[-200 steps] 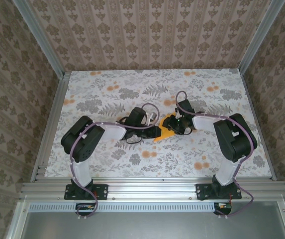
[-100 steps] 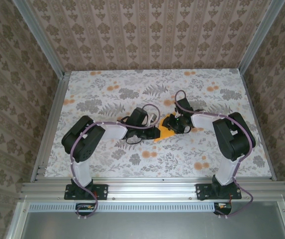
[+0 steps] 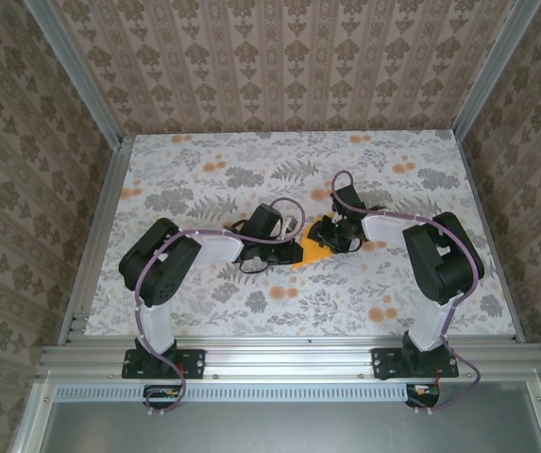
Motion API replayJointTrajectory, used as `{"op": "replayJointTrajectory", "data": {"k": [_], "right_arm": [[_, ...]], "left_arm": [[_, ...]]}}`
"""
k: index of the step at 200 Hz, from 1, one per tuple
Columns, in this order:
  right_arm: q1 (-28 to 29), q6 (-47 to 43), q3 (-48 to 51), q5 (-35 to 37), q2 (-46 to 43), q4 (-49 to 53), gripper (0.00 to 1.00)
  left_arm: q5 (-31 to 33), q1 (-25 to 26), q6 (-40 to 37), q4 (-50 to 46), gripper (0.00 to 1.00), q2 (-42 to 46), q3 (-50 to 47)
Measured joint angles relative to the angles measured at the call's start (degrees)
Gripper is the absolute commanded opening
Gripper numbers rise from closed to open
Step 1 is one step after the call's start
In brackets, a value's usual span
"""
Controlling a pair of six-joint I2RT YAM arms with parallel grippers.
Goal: Fold a paper plane with a square sheet of paper (pick it up from the middle)
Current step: Fourth fold the wing at the center of the table.
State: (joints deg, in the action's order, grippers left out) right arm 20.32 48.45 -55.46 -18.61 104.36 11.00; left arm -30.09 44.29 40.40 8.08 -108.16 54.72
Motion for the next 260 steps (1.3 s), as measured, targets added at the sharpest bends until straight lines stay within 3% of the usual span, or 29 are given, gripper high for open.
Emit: {"op": "replayJointTrajectory", "data": {"k": [260], "right_arm": [[0.0, 1.7, -0.1, 0.5, 0.4, 0.5, 0.4]], "left_arm": [[1.4, 2.1, -0.1, -0.7, 0.18, 0.7, -0.3]]}}
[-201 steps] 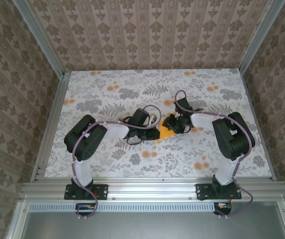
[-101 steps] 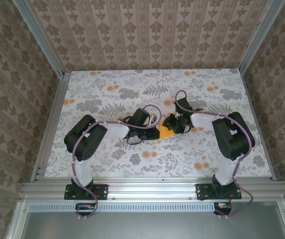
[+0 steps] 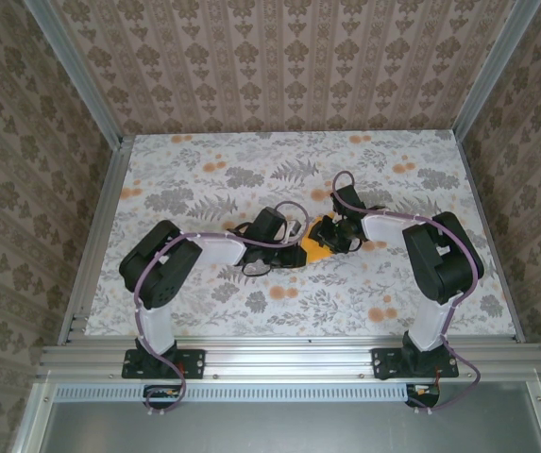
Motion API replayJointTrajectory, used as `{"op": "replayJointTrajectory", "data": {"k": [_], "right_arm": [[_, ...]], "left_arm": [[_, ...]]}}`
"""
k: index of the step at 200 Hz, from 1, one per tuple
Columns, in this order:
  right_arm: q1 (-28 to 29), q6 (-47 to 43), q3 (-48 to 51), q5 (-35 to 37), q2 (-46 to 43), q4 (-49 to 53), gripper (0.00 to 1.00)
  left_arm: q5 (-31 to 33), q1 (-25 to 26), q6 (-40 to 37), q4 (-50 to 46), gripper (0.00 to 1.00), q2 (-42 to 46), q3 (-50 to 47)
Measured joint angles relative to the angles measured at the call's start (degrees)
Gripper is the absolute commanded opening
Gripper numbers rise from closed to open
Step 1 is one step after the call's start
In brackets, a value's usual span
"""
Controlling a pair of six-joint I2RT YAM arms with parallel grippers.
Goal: Fold a paper plane with a square sheet of paper (pick it up from the middle)
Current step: Fourth fold the wing at the center of the table.
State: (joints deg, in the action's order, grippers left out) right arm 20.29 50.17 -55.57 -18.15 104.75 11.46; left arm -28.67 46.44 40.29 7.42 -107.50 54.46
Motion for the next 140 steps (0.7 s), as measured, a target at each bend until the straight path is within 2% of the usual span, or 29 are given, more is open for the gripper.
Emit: {"op": "replayJointTrajectory", "data": {"k": [140], "right_arm": [[0.1, 1.1, -0.9, 0.2, 0.5, 0.8, 0.45]], "left_arm": [[4.3, 0.0, -1.6, -4.3, 0.18, 1.9, 0.0]]}}
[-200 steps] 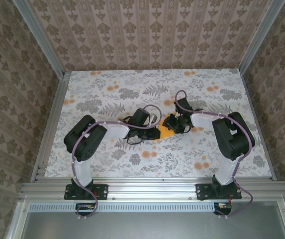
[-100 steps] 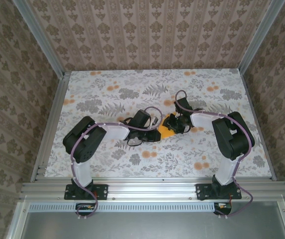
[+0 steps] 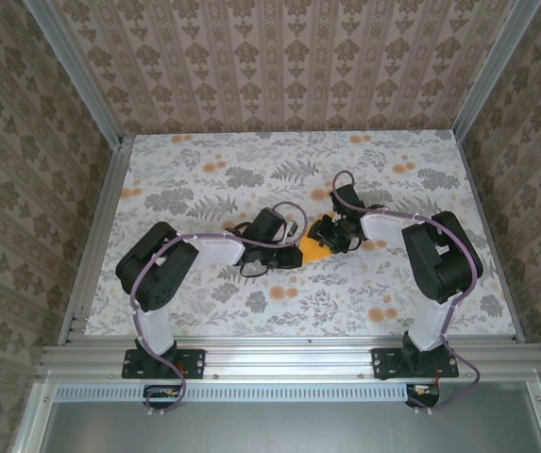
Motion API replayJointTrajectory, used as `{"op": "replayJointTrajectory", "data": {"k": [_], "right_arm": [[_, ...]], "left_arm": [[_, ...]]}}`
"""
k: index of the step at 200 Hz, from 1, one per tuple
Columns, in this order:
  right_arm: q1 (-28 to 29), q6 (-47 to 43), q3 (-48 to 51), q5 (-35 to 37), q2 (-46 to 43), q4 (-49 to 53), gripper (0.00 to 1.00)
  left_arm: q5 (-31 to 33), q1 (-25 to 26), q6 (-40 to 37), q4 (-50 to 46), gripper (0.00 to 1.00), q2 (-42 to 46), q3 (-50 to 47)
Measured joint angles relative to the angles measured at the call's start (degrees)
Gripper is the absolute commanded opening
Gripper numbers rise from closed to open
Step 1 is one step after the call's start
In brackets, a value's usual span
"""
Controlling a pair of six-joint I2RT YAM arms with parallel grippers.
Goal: Fold a paper plane with a square sheet of paper (pick it up from the middle)
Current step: Fourth fold the wing at the center of the table.
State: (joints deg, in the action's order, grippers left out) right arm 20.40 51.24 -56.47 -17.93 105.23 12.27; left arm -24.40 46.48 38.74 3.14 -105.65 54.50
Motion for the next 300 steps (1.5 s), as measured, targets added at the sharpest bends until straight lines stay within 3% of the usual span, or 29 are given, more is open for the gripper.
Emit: {"op": "replayJointTrajectory", "data": {"k": [107, 209, 300], "right_arm": [[0.1, 0.0, -0.2, 0.0, 0.2, 0.1, 0.45], [0.1, 0.0, -0.2, 0.0, 0.2, 0.1, 0.45], [0.1, 0.0, -0.2, 0.0, 0.2, 0.1, 0.45]], "left_arm": [[3.5, -0.1, 0.1, -1.0, 0.32, 2.5, -0.7], [3.5, -0.8, 0.0, -1.8, 0.11, -0.5, 1.2], [3.7, -1.2, -0.2, -1.9, 0.08, -0.5, 1.2]]}}
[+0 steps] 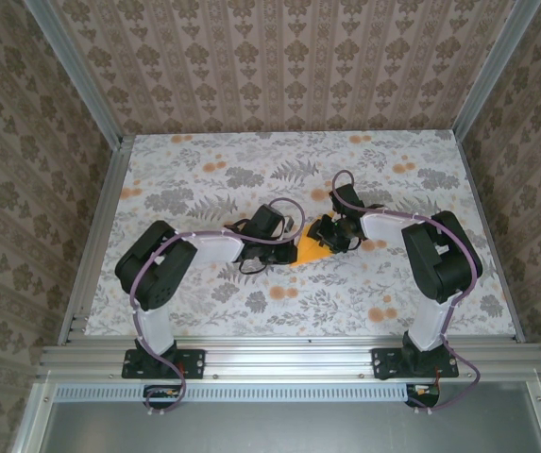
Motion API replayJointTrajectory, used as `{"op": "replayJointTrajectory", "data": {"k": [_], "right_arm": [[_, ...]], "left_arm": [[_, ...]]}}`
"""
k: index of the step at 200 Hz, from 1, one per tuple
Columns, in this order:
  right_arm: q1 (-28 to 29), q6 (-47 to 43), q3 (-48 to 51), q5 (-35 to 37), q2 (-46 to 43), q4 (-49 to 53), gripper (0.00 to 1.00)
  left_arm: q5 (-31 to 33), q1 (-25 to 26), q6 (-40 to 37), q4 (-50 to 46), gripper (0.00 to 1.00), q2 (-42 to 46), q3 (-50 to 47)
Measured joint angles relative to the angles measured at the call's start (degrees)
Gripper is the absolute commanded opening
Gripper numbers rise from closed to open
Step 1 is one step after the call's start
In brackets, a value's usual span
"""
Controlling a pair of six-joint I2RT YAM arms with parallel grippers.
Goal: Fold a paper plane with a square sheet of paper (pick it up from the middle)
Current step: Fourth fold the wing at the center of the table.
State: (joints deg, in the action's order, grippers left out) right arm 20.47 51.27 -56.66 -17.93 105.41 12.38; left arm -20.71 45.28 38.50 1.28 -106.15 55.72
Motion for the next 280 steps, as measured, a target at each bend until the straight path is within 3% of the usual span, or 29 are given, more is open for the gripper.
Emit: {"op": "replayJointTrajectory", "data": {"k": [108, 172, 280], "right_arm": [[0.9, -0.1, -0.6, 3.3, 0.4, 0.5, 0.37], [1.9, 0.2, -1.0, 6.4, 0.6, 0.5, 0.37], [1.9, 0.2, -0.6, 6.9, 0.7, -2.2, 0.39]], "left_arm": [[0.2, 0.0, -0.8, -1.2, 0.11, -1.0, 1.5], [0.7, -0.4, -0.8, -1.6, 0.22, -1.0, 1.7], [-7.6, -4.2, 1.9, 5.5, 0.31, -4.8, 3.1]]}}
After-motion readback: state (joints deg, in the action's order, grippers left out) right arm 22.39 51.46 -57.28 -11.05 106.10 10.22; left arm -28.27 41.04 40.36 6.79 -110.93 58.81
